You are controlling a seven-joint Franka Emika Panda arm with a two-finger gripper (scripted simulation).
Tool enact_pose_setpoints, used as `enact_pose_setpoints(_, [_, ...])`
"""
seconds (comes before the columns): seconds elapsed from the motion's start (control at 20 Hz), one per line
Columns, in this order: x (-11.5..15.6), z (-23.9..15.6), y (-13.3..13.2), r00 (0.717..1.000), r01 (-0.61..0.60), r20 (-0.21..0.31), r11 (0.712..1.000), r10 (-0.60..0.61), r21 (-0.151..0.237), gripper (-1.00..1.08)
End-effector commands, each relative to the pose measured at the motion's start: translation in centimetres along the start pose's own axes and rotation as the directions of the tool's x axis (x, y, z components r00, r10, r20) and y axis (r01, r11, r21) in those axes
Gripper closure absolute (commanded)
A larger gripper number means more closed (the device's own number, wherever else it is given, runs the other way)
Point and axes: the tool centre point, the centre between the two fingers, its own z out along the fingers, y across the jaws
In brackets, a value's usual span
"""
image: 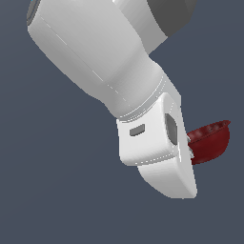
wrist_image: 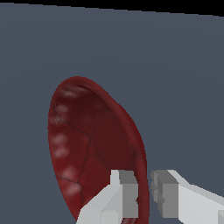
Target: Pick up the object and move it to a goal position.
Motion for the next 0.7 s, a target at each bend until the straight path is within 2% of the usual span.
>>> enact_pose_setpoints(0.0, [2.1, -1.7, 0.0, 0.997, 0.060, -0.038, 0.998, -0.060, -0.017, 1.08])
enact_pose_setpoints(0.35, [6.4, -5.5, -0.7, 0.973, 0.190, -0.121, 0.980, -0.196, -0.059, 1.08])
enact_pose_setpoints(0.65, [8.0, -7.3, -1.3, 0.955, 0.243, -0.155, 0.967, -0.253, -0.078, 1.08])
